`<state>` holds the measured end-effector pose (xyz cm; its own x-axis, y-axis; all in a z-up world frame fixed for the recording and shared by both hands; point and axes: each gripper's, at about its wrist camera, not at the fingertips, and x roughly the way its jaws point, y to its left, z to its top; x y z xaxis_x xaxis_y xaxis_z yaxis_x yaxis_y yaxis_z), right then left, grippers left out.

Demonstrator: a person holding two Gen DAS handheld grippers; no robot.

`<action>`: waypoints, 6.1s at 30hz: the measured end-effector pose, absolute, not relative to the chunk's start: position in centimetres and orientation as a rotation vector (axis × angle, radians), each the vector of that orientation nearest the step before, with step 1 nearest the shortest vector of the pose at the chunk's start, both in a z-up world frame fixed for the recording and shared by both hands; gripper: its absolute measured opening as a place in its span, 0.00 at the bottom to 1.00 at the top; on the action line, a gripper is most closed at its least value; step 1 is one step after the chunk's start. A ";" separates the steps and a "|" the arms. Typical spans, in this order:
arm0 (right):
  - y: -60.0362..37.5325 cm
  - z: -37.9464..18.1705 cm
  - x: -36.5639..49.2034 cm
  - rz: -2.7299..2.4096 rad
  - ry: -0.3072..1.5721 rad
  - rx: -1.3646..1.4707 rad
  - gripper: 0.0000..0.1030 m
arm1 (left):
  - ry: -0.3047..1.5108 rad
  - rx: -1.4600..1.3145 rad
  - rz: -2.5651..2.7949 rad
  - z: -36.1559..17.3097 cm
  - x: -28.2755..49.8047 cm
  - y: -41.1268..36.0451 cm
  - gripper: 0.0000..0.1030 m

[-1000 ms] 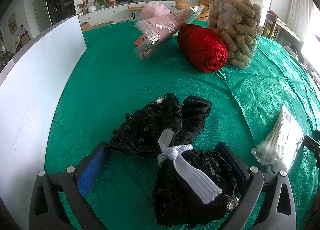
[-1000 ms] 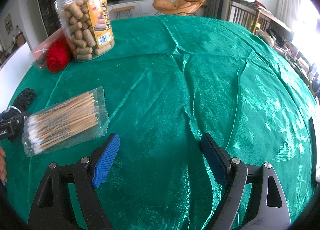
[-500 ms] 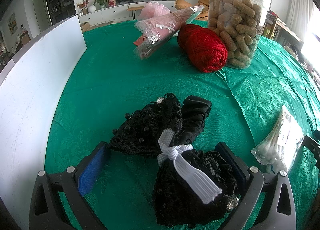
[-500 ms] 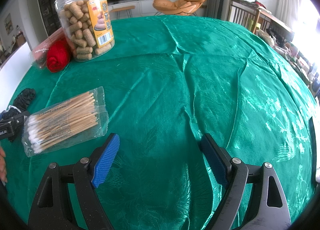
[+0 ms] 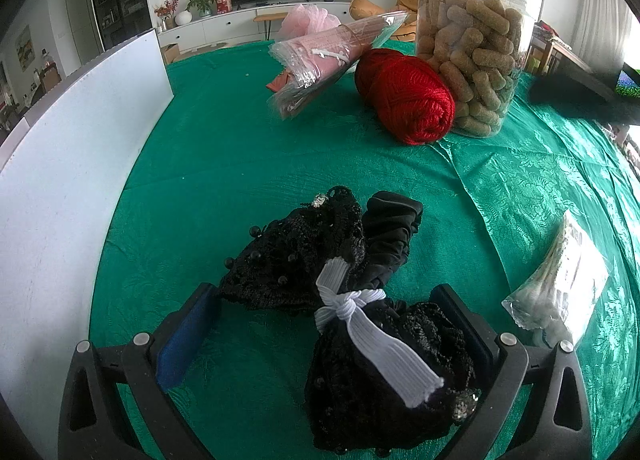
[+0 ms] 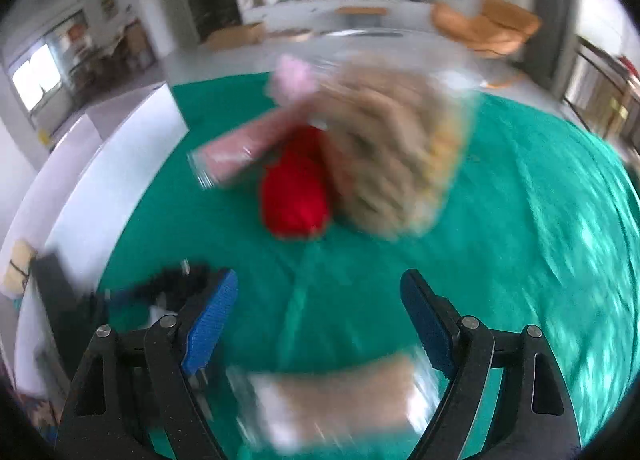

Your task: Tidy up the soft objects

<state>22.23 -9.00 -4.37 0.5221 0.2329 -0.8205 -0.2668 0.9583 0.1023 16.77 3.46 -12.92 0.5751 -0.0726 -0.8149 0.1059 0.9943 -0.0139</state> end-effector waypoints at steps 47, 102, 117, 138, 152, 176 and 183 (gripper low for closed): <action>-26.9 -11.6 9.8 -0.118 0.915 0.066 0.73 | 0.952 0.038 -0.103 -12.9 16.5 3.3 1.00; -26.7 -11.8 9.9 -0.109 0.924 0.051 0.78 | 0.952 0.038 -0.104 -12.9 16.5 3.4 1.00; -26.7 -11.8 9.8 -0.101 0.922 0.060 0.78 | 0.955 0.041 -0.107 -12.9 16.5 3.4 1.00; -27.1 -7.9 14.6 0.052 1.138 0.301 0.45 | 0.993 -0.087 -0.282 -6.9 12.8 5.1 0.37; 0.3 8.6 12.0 0.674 0.917 0.225 0.46 | 0.807 -0.164 0.008 4.7 6.0 23.6 0.39; -14.4 -6.4 12.4 0.037 0.864 0.010 0.69 | 0.710 -0.227 -0.125 2.6 1.6 17.3 0.98; -25.8 -10.0 12.7 -0.204 0.957 0.177 0.69 | 0.880 -0.104 -0.291 -5.2 4.9 6.6 0.98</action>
<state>12.66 -25.82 -9.95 0.5599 -0.0942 -0.8232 0.2497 0.9665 0.0593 4.93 6.64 -5.19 0.6005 -0.2928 -0.7441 0.2077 0.9557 -0.2084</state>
